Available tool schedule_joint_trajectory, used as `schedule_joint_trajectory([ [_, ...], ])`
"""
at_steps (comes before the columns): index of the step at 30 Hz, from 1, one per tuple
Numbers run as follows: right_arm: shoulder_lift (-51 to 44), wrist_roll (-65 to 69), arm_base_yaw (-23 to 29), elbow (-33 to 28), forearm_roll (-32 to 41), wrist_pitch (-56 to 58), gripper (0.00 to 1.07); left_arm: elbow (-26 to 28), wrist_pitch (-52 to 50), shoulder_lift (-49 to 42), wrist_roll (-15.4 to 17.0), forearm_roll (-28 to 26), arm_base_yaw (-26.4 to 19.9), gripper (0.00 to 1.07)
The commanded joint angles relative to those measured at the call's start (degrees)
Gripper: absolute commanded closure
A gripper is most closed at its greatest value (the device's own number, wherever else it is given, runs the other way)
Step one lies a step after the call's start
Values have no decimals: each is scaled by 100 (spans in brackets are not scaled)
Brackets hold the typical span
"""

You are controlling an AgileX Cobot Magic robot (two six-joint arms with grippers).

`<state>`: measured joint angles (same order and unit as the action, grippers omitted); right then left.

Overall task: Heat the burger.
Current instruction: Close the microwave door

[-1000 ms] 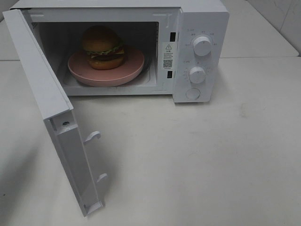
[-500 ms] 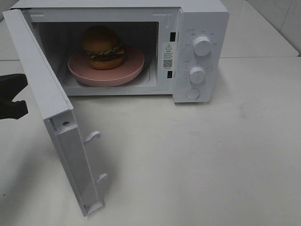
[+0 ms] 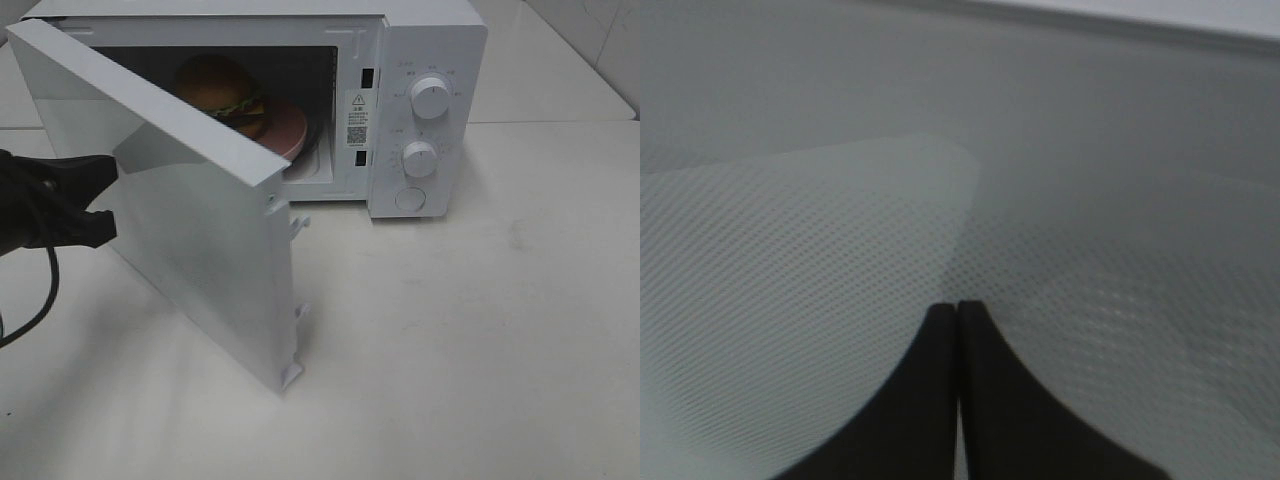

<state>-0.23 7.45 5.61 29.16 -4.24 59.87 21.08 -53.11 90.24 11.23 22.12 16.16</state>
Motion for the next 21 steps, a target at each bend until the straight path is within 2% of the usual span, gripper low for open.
schedule_joint_trajectory([
  [1, -149, -69, -17, 6, 6, -40, 32, 258, -86, 218, -80, -304, 327, 107],
  [8, -149, -69, -17, 6, 6, -40, 32, 854, -29, 682, -212, -1031, 934, 107],
  [11, -149, -69, -17, 6, 6, -40, 32, 945, -6, 756, -212, -1094, 991, 107],
  [13, -149, -69, -17, 6, 6, -40, 32, 1272, 92, 997, -246, -1438, 1243, 107],
  [21, -149, -69, -17, 6, 6, -40, 32, 1845, 97, 1335, -470, -2120, 1610, 107],
])
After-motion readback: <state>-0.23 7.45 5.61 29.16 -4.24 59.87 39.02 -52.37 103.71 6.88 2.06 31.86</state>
